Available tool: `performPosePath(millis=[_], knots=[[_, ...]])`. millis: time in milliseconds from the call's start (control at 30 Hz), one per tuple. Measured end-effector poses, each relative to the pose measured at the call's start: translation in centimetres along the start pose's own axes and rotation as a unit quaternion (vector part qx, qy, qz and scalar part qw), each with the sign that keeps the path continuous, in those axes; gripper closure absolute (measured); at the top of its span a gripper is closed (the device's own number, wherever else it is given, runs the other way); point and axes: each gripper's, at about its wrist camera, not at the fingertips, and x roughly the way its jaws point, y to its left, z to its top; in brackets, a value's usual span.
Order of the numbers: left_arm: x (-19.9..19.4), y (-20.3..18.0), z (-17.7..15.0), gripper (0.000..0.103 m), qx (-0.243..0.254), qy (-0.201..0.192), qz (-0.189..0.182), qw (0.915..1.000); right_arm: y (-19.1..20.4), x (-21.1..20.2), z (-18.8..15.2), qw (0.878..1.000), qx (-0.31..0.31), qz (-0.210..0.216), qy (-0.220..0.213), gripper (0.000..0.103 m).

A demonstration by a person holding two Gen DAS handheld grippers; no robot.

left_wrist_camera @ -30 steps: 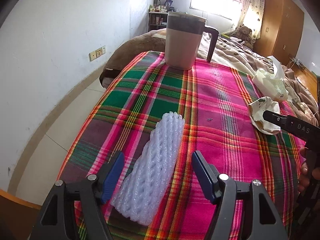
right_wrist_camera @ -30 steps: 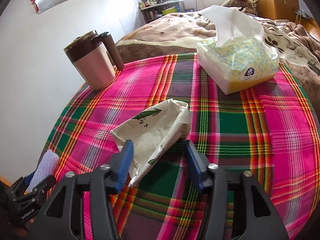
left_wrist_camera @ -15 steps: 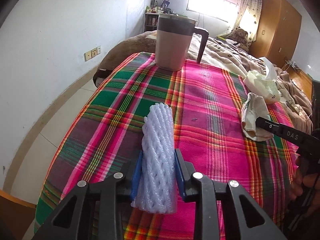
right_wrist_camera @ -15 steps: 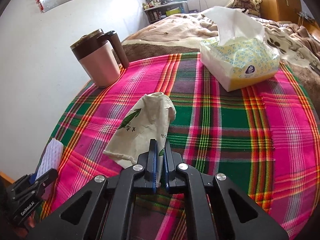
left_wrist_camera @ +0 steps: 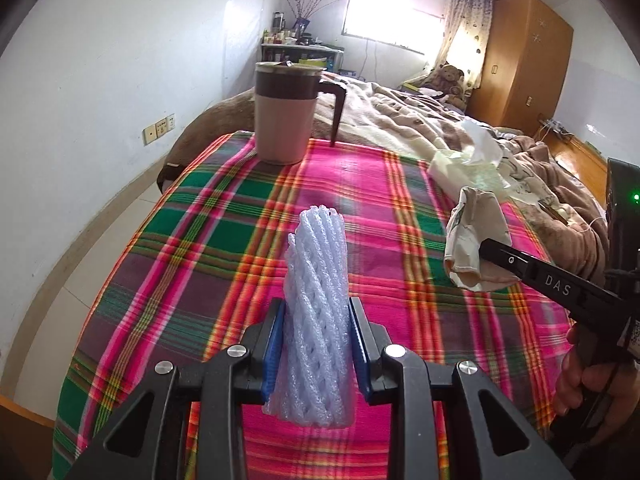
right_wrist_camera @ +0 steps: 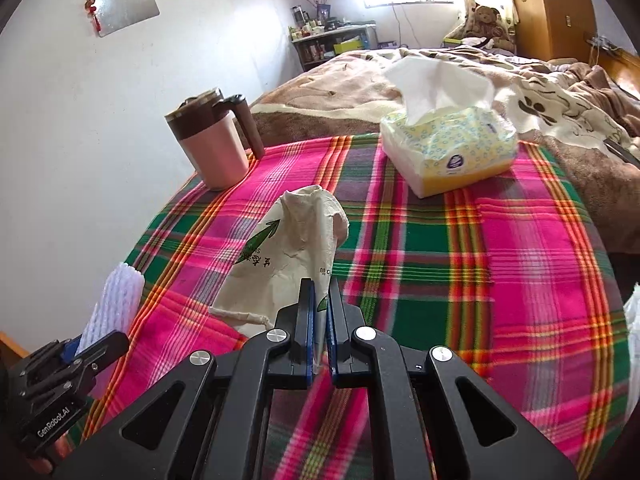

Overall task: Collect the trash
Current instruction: 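Carry the foam sleeve and paper bag with both tools over the bin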

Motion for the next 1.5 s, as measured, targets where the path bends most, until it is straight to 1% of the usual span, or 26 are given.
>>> performPosePath(millis=[333, 700, 1033, 1300, 1500], knots=[[-3.3, -4.2, -0.6, 0.072, 0.021, -0.026, -0.031, 0.999, -1.3, -4.3, -1.1, 0.999, -0.011, -0.017, -0.03, 0.098], [-5.4, -9.9, -1.2, 0.072, 0.059, -0.041, -0.068, 0.995, -5.1, -9.1, -2.1, 0.997, 0.011, -0.048, -0.065, 0.098], [-6.2, -16.0, -1.6, 0.072, 0.092, -0.048, -0.112, 0.9883, -9.5, -13.0, -3.3, 0.992, 0.039, -0.088, -0.087, 0.098], [-6.4, -21.1, -1.8, 0.072, 0.123, -0.046, -0.148, 0.9802, -12.6, -15.6, -4.0, 0.986, 0.064, -0.119, -0.102, 0.098], [-6.3, -24.5, -2.0, 0.072, 0.145, -0.046, -0.167, 0.9741, -15.1, -17.5, -4.4, 0.979, 0.086, -0.144, -0.117, 0.098]])
